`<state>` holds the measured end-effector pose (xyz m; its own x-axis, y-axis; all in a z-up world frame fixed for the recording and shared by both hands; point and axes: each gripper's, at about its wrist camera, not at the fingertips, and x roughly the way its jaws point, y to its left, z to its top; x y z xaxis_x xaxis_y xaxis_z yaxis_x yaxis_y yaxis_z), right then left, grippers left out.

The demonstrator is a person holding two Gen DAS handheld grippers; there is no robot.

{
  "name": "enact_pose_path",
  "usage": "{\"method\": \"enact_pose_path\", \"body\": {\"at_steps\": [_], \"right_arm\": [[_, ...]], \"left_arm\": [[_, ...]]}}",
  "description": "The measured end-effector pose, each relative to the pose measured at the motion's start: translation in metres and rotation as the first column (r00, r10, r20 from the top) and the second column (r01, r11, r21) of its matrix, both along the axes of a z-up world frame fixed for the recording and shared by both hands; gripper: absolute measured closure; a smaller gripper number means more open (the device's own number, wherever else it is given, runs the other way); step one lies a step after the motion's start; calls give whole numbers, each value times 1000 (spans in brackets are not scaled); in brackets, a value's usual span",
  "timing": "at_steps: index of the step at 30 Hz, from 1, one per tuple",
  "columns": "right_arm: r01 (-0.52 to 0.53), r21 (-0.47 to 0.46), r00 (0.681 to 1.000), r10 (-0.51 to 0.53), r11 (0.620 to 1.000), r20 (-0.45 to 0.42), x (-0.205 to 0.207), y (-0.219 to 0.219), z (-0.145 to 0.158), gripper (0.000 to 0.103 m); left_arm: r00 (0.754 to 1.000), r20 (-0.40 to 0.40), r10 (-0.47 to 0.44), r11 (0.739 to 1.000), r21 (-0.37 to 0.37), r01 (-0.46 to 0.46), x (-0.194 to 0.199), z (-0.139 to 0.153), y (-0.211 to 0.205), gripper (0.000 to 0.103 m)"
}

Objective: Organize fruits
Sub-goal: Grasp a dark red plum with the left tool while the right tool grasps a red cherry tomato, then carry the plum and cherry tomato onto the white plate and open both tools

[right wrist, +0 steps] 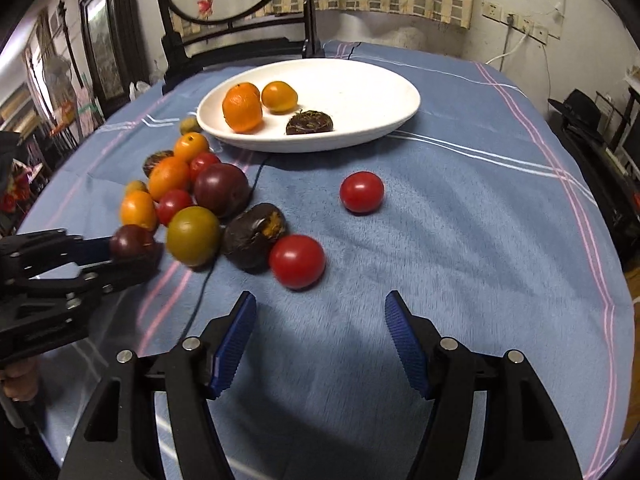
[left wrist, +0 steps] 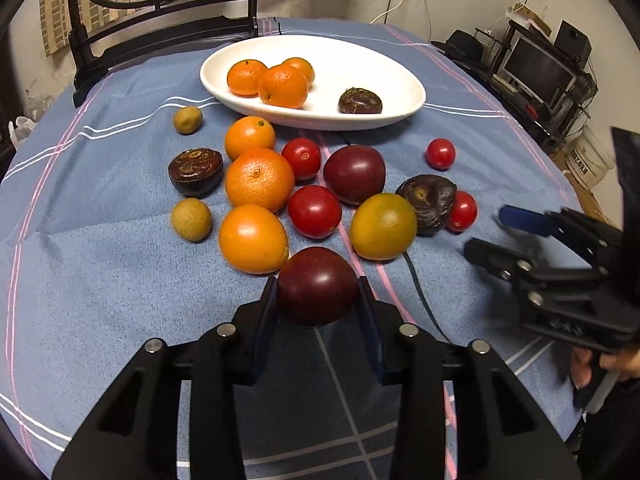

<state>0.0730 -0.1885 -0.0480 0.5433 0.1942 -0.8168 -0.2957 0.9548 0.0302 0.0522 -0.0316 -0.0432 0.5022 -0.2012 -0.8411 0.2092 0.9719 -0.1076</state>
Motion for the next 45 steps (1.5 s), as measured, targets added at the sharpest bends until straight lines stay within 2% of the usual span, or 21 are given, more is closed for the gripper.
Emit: {"method": "enact_pose_path", "body": {"at_steps": [2, 3, 8, 11, 16, 23, 29, 36, 40, 45], "right_arm": [[-26, -21, 1000, 26, 999, -11, 8, 5, -3, 46], [-35, -39, 999, 35, 999, -15, 11, 8, -4, 48], [-69, -73, 998, 68, 995, -13, 25, 17, -5, 50], [-114, -61, 993, 114, 992, -15, 27, 22, -5, 72], [-107, -70, 994, 107, 992, -4, 21, 23, 1, 73], [-72, 4, 994, 72, 997, 78, 1, 5, 32, 73], [-77, 73, 988, 65, 994, 143, -1, -1, 62, 73], [-77, 83, 980, 60, 994, 188, 23, 15, 77, 73], [-69, 86, 981, 52, 994, 186, 48, 28, 78, 73], [-50, 86, 982, 33, 995, 184, 81, 40, 72, 73]], "left_arm": [[1000, -4, 1, 1000, -10, -1, 0, 0, 2, 65], [1000, -7, 2, 1000, -18, -2, 1, 0, 4, 65], [1000, -12, -1, 999, -32, 1, 2, -1, 5, 65], [1000, -13, -2, 999, -34, 1, 2, -1, 5, 65], [1000, -9, -4, 999, -39, 4, 0, 4, 5, 65], [999, 54, -9, 998, -55, 12, -8, 29, 9, 65], [995, 100, -7, 998, -65, 14, 1, 55, 12, 65], [987, 159, 5, 998, -64, 5, 42, 80, 11, 65], [988, 145, 49, 998, -56, -41, 87, 81, 11, 65], [990, 119, 73, 997, -32, -70, 124, 73, 6, 65]]}}
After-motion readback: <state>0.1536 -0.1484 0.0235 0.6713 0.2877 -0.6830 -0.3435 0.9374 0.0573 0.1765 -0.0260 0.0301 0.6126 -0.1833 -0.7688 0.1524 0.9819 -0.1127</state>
